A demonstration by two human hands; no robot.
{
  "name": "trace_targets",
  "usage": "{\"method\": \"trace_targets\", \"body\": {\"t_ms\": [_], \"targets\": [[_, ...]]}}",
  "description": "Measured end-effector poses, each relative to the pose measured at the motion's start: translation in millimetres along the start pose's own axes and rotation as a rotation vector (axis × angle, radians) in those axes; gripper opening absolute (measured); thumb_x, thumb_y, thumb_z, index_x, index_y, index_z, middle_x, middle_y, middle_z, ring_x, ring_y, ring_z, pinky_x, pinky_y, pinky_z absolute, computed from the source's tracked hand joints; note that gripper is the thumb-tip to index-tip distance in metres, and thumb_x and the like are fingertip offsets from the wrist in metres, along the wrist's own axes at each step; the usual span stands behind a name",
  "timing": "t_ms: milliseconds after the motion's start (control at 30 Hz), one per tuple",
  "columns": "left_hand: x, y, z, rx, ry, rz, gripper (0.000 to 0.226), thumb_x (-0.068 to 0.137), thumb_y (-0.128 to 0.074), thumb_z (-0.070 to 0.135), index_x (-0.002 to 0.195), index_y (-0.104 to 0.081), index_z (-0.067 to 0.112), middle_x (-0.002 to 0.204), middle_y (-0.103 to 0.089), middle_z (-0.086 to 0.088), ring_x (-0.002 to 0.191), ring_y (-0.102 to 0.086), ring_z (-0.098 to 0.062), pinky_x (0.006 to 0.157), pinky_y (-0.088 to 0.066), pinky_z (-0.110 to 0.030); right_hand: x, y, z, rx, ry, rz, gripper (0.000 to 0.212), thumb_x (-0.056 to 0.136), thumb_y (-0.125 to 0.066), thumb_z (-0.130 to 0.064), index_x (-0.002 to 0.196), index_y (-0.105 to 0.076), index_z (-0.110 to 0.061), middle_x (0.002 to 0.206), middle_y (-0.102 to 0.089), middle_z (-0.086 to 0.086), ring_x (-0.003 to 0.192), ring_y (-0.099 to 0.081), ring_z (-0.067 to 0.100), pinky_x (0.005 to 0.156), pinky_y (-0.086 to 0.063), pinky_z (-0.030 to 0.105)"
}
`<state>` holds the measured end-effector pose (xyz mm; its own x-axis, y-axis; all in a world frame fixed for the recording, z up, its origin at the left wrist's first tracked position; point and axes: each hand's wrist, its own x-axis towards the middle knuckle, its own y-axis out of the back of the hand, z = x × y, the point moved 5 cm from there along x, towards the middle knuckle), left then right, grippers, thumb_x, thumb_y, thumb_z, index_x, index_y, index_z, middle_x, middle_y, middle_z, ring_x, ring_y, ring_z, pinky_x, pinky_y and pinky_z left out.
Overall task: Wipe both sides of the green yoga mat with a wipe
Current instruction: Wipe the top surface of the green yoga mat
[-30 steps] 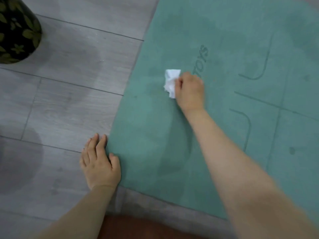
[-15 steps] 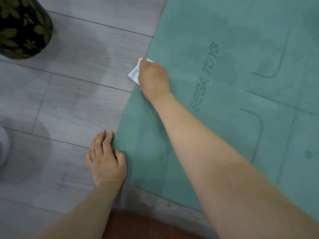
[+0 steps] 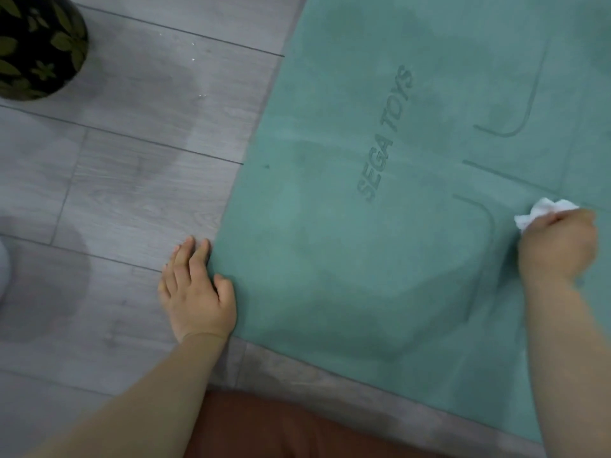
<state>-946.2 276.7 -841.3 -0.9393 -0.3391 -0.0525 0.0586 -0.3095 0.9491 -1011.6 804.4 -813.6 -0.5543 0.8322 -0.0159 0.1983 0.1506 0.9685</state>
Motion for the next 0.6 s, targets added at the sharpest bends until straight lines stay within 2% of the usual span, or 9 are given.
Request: {"method": "trace_targets", "body": {"t_ms": [100,233,300,467,600], "targets": [[0,0,0,-0.007,-0.004,0.008,0.063,0.079,-0.039,0.03,0.14,-0.05,0.014,0.152,-0.041,-0.008,0.142,-0.031,-0.027,0.117,-0.022,-0.051,-26,-13,-44,0.1,0.13,0.023,0.034,0.093,-0.038,-0.027,0.104,-0.055,0.0,0.105,-0.062,0.027,0.096,-0.058,0.041,0.079,-0.04,0.044],[0,0,0,-0.005,-0.033,0.026,0.063,0.08,-0.04,0.03,0.14,-0.05,0.013,0.151,-0.042,-0.01,0.142,-0.032,-0.029,0.117,-0.022,-0.05,-103,-30,-94,0.293,0.427,-0.122,0.021,0.093,-0.049,-0.026,0.093,-0.057,-0.006,0.087,-0.065,0.016,0.079,-0.058,0.034,0.066,-0.038,0.037],[-1,0,0,-0.008,-0.035,0.027,0.062,0.08,-0.04,0.029,0.14,-0.05,0.013,0.151,-0.042,-0.01,0.142,-0.033,-0.029,0.117,-0.022,-0.05,-138,-36,-98,0.323,0.475,-0.193,0.017,0.093,-0.051,-0.025,0.092,-0.056,-0.009,0.085,-0.064,0.012,0.078,-0.057,0.032,0.063,-0.036,0.035],[-2,1,0,-0.03,-0.048,0.052,0.061,0.08,-0.044,0.024,0.14,-0.049,0.013,0.15,-0.042,-0.01,0.14,-0.035,-0.031,0.117,-0.023,-0.051,-140,-26,-30,0.384,0.291,-0.119,0.017,0.093,-0.05,-0.026,0.092,-0.055,-0.01,0.084,-0.063,0.01,0.077,-0.057,0.031,0.063,-0.036,0.032],[-2,0,0,-0.02,-0.08,0.084,0.059,0.081,-0.044,0.024,0.139,-0.05,0.013,0.148,-0.044,-0.012,0.138,-0.038,-0.034,0.116,-0.025,-0.049,-141,-3,30,0.405,0.243,-0.211,0.014,0.094,-0.052,-0.026,0.095,-0.056,-0.012,0.084,-0.062,0.0,0.076,-0.057,0.022,0.066,-0.037,0.026]]}}
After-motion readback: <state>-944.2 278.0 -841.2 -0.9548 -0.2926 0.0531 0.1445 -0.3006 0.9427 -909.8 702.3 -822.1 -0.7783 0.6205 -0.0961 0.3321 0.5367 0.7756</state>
